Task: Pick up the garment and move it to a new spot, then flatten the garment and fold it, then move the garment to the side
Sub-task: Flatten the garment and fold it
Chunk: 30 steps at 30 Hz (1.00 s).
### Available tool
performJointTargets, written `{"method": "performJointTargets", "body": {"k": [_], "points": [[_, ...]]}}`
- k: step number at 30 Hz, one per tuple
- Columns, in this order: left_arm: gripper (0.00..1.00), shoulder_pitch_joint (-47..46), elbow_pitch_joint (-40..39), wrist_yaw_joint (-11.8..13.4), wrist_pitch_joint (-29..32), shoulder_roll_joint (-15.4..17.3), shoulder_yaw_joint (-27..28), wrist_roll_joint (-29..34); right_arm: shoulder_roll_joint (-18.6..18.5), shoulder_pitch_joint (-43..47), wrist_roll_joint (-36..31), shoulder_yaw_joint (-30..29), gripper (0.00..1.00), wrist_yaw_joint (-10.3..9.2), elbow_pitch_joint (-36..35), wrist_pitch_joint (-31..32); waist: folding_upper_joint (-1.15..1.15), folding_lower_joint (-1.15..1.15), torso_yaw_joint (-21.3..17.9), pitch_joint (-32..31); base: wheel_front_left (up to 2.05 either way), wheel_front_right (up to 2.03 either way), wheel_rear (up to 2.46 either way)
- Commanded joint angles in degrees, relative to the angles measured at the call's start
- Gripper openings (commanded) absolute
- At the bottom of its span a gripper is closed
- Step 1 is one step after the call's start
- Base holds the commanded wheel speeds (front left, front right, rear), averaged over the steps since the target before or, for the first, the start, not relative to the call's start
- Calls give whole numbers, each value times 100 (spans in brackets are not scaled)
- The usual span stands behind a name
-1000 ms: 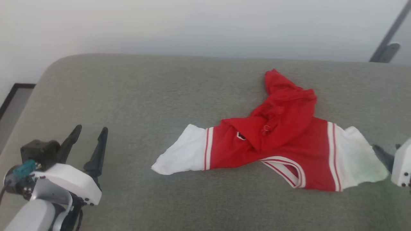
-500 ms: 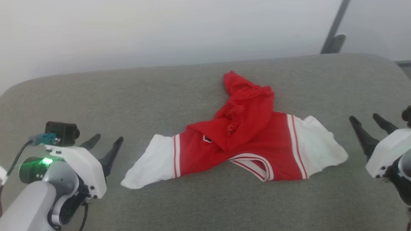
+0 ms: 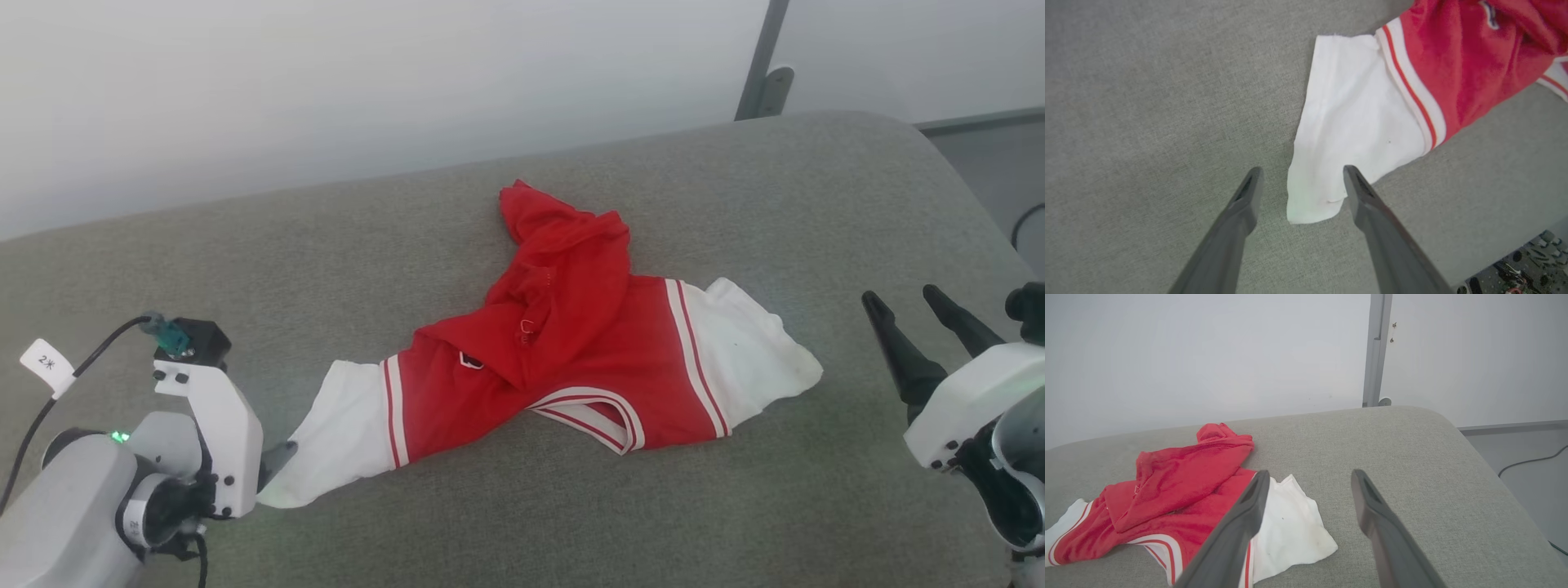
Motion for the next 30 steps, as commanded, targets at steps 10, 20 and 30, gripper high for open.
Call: {"method": "performJointTargets", "body": {"k": [10, 20, 30], "points": [[100, -271, 872, 222, 648, -201, -178, -135, 155, 201, -75, -212, 100, -6, -535, -11, 0, 0, -144, 163, 0, 0, 0], [100, -461, 1744, 199, 484, -580, -127, -260, 190, 245, -70, -297, 100, -6, -607, -212, 0, 0, -180, 335, 0, 0, 0], [0, -745, 2221, 60, 556, -804, -201, -309, 55, 126, 97, -199, 100, -6, -301, 55, 0, 0, -55, 527, 0, 0, 0]]}}
